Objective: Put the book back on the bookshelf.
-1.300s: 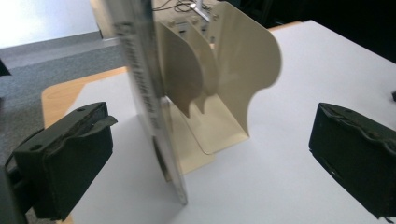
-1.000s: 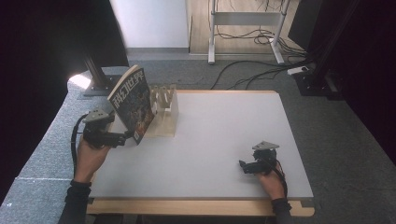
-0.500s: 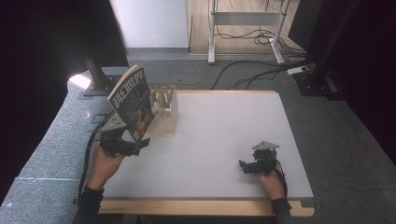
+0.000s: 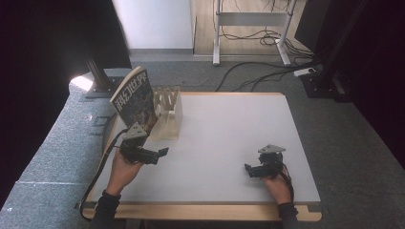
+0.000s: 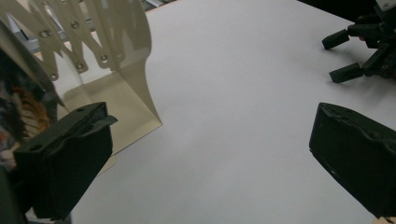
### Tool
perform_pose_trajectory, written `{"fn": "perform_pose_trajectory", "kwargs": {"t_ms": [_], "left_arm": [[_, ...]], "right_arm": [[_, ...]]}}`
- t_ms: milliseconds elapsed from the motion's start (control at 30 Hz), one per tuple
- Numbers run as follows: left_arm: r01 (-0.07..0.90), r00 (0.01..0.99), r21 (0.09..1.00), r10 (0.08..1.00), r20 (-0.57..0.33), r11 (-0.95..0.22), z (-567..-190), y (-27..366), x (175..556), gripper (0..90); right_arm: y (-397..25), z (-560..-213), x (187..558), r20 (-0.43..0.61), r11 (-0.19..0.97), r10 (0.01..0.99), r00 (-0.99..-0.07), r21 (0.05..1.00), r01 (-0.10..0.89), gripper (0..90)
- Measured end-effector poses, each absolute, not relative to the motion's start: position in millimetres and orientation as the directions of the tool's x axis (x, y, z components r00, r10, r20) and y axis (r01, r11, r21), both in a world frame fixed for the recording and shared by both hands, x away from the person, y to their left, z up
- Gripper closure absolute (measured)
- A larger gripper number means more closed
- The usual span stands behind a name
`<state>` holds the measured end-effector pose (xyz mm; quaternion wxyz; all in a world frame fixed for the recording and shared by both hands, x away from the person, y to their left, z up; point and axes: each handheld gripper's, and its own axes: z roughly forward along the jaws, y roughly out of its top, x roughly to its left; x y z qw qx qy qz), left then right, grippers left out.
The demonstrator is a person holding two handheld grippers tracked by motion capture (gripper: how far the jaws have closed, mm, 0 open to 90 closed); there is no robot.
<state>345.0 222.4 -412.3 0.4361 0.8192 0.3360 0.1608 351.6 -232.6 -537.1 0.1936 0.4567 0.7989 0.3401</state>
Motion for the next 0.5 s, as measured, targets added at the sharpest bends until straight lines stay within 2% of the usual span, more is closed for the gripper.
{"fn": "perform_pose_trajectory", "kwargs": {"t_ms": [500], "left_arm": [[0.428,0.744,0.797,0.667,-0.043,-0.427,-457.7,208.0,350.2,0.0]], "right_arm": [[-232.5,-537.2,351.4,0.002,0.352,0.861,-0.508,0.72,0.598,0.0]]}}
